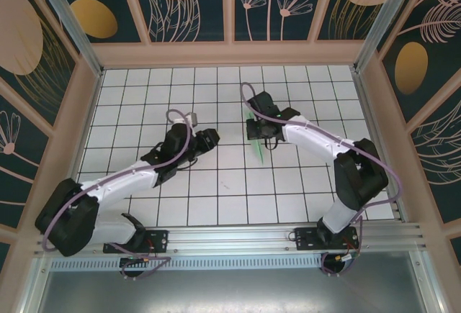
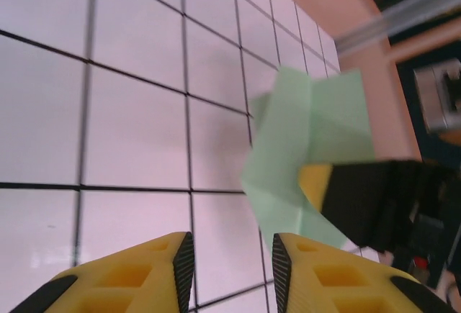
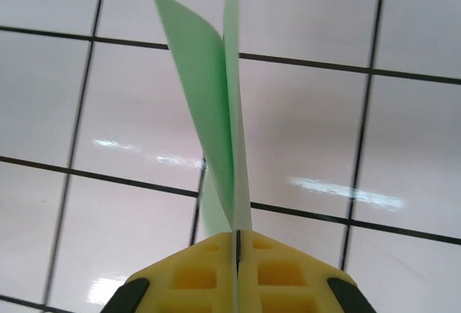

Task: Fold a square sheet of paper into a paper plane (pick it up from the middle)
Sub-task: Turn over the paper at the center of the table.

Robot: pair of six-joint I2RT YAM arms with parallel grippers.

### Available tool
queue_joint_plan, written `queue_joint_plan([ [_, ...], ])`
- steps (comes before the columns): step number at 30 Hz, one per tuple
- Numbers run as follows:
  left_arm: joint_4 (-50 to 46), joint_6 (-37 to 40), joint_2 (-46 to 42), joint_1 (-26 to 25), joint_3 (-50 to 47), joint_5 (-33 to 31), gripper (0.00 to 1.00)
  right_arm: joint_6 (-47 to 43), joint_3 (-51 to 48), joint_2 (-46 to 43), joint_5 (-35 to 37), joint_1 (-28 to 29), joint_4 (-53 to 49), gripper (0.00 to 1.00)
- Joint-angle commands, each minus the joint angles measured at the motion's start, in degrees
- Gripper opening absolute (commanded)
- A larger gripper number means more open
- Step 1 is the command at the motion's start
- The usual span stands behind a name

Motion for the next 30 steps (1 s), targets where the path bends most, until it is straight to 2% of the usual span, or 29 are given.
queue_joint_plan([
  [1,-4.3,-2.3,-4.7,3.0,-4.7,-6.7,0.38,-1.8,2.6,4.5,19.2,4.9,-13.3,0.0],
  [7,-10.8,-3.2,-14.9,6.3,-8.4,-12.6,0.38,0.0,9.2,15.7,26.1,14.5,-18.1,0.0],
  [10,-14.9,-3.7,-20.3,6.9,-9.3,-16.7,0.37,1.9,12.2,20.6,24.7,18.4,-19.0,0.02],
  [15,-19.6,-4.1,-28.1,7.0,-10.8,-20.4,0.37,5.8,15.1,23.4,20.0,22.0,-17.4,0.16],
  [21,-18.2,-3.3,-28.7,7.0,-11.7,-17.6,0.37,9.0,14.0,21.6,14.3,22.0,-15.0,0.34],
  [26,-14.4,-3.0,-25.3,7.0,-12.1,-13.5,0.35,9.9,10.2,18.2,11.8,22.1,-12.4,0.44],
  [30,-12.3,-2.8,-22.9,7.0,-12.0,-11.1,0.34,7.3,7.4,15.8,12.5,23.2,-10.6,0.48],
])
